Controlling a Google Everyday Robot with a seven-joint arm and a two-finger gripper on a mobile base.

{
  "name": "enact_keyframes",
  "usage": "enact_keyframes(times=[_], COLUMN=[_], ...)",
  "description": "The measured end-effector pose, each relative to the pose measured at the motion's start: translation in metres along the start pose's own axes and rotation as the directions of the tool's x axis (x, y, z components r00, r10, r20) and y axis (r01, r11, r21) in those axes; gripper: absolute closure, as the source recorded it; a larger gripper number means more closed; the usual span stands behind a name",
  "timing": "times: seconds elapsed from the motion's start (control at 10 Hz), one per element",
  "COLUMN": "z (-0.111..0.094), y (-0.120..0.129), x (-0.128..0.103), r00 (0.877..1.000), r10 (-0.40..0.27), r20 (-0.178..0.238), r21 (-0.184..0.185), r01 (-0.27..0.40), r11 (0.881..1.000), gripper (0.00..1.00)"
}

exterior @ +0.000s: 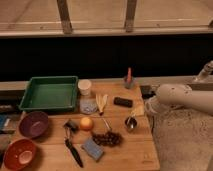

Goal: Wipe tray with towel

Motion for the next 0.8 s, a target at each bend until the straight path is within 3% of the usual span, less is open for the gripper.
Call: enact_keyframes(times=[0.4,0.8], z=[-0.015,0.007], y=[0.013,0.066], x=[-0.02,-0.052], r00=[0.999,0.991], r10=[-0.009,-0.13], r20=[0.042,0.015], r21=[-0.027,-0.032], r01=[0.01,0.131], r11=[1.0,0.991], gripper=[0.22,0.22])
